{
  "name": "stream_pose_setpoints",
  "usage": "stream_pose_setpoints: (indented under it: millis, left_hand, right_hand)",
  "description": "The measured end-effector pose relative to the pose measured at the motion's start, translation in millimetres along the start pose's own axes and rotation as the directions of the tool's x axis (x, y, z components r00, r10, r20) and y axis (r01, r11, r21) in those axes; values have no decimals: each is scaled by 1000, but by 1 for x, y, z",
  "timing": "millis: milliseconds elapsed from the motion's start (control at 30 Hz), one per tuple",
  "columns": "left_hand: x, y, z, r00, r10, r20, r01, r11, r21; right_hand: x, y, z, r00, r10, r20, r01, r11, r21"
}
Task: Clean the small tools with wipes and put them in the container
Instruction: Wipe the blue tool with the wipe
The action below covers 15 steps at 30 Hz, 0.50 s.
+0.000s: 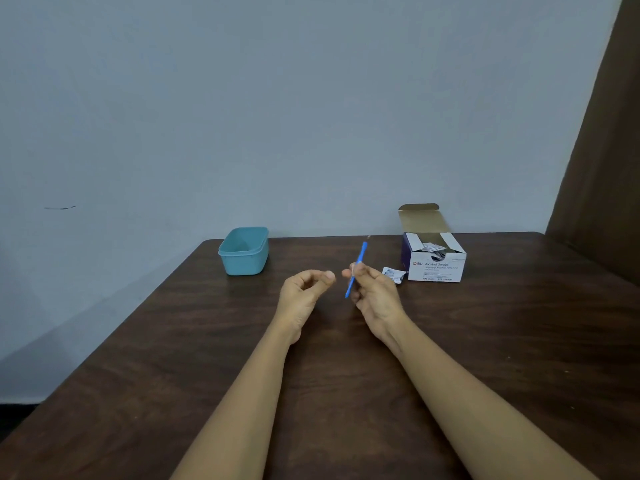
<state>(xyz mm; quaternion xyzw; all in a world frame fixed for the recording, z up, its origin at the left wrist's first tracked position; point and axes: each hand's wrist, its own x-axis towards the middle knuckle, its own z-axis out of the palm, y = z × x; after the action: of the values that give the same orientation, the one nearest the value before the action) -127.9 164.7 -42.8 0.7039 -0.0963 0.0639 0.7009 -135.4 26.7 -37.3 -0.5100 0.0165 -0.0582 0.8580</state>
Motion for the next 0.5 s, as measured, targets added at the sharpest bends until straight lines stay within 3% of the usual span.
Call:
stream_pose_setpoints:
  millis: [167, 500]
  left_hand:
    - [-1, -5, 8, 987, 46, 155, -70, 986, 150]
    - [-2, -4, 8, 984, 46, 173, -89, 965, 246]
  right_hand:
    - [4, 0, 0, 999, 6, -50, -1, 995, 98]
    - [2, -2, -1, 999, 28, -19, -25, 994, 105]
